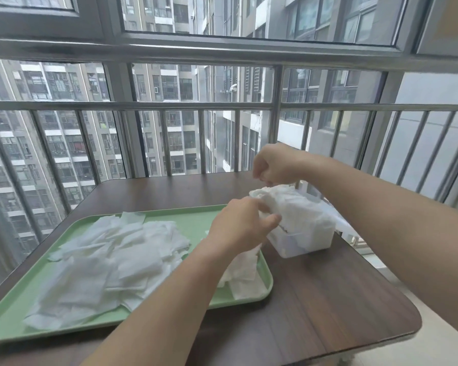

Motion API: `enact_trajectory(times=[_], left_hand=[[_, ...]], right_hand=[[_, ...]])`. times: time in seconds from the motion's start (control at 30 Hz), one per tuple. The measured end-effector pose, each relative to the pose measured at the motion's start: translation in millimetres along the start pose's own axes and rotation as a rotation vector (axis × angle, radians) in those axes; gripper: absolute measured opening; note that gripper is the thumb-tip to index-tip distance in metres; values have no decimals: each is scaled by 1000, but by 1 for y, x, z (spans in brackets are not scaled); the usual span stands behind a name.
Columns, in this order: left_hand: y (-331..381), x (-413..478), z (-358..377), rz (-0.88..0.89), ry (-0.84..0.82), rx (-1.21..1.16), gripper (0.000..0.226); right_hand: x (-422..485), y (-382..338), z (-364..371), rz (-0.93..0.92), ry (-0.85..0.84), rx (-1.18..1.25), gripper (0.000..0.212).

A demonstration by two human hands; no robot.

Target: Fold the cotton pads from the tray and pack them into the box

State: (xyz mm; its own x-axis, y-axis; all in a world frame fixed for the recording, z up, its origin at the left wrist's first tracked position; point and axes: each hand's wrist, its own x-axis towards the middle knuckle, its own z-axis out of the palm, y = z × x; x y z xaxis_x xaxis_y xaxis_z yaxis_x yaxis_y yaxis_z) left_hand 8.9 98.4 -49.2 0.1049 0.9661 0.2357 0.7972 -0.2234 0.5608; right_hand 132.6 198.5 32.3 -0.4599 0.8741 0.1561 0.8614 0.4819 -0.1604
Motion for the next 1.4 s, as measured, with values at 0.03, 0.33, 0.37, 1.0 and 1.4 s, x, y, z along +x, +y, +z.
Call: enact_trajectory(times=[0.03, 0.33, 0.37, 1.0, 1.4], left_hand=[[-1, 0, -3, -4, 0, -25, 33], [-23, 0, -58, -50, -109, 6, 41], [-29, -5, -65, -62, -108, 22, 40], [-106, -49, -108, -74, 105, -23, 9], [-100, -23, -96, 24, 241, -521, 21]], right_hand=[[-4, -3, -3, -15, 17, 34, 22], [-33, -40, -4, -51, 130, 477, 17], [-34, -46, -1, -39, 121, 520, 17], [-41, -91, 62, -87, -237, -90, 25], [-28, -93, 57, -152, 14, 833, 27]])
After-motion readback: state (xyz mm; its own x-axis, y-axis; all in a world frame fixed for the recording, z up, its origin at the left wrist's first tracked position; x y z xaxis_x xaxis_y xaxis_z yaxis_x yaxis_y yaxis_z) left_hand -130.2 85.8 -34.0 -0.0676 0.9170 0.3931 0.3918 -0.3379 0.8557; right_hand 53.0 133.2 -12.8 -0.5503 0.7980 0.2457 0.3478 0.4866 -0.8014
